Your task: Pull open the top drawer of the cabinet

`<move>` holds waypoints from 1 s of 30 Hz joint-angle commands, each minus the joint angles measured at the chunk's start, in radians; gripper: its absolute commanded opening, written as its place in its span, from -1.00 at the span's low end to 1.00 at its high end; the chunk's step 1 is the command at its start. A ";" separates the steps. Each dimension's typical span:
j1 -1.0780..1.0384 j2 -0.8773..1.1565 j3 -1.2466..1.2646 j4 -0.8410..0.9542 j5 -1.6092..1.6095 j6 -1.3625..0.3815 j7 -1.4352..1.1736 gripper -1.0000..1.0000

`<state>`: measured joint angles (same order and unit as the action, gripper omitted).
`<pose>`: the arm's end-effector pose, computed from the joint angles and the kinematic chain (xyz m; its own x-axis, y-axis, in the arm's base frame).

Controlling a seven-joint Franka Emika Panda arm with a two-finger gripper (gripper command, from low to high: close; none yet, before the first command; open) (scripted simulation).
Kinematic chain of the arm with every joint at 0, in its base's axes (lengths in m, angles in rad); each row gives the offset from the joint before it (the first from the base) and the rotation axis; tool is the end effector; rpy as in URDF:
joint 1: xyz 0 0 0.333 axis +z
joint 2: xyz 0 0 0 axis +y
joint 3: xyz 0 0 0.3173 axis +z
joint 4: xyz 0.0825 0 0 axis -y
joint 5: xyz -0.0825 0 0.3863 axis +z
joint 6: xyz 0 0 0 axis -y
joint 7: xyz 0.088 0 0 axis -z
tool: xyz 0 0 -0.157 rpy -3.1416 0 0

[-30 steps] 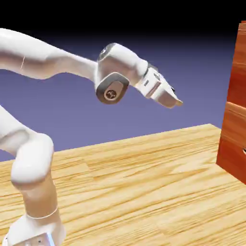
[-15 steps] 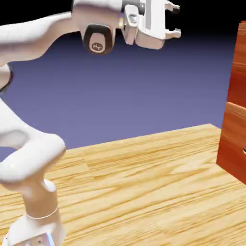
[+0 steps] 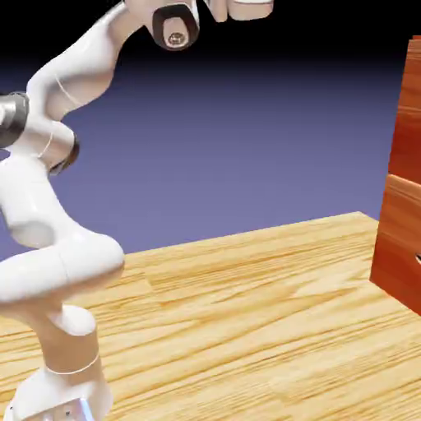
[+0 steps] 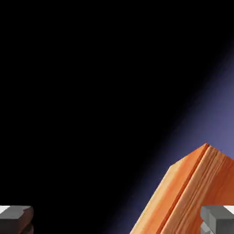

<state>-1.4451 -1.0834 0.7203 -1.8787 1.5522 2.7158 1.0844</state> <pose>0.4160 0.0186 0.8766 -0.2705 -0.9385 -0.2148 0.2564 0.1448 -0.9557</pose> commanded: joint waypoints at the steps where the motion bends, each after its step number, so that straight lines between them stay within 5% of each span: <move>1: -0.036 -0.013 0.018 0.023 0.039 -0.008 0.009 0.00; 30: -1.084 -0.382 0.536 0.693 1.155 -0.239 0.255 0.00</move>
<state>-2.5292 -1.4653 1.2561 -1.1858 2.7071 2.4768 1.3398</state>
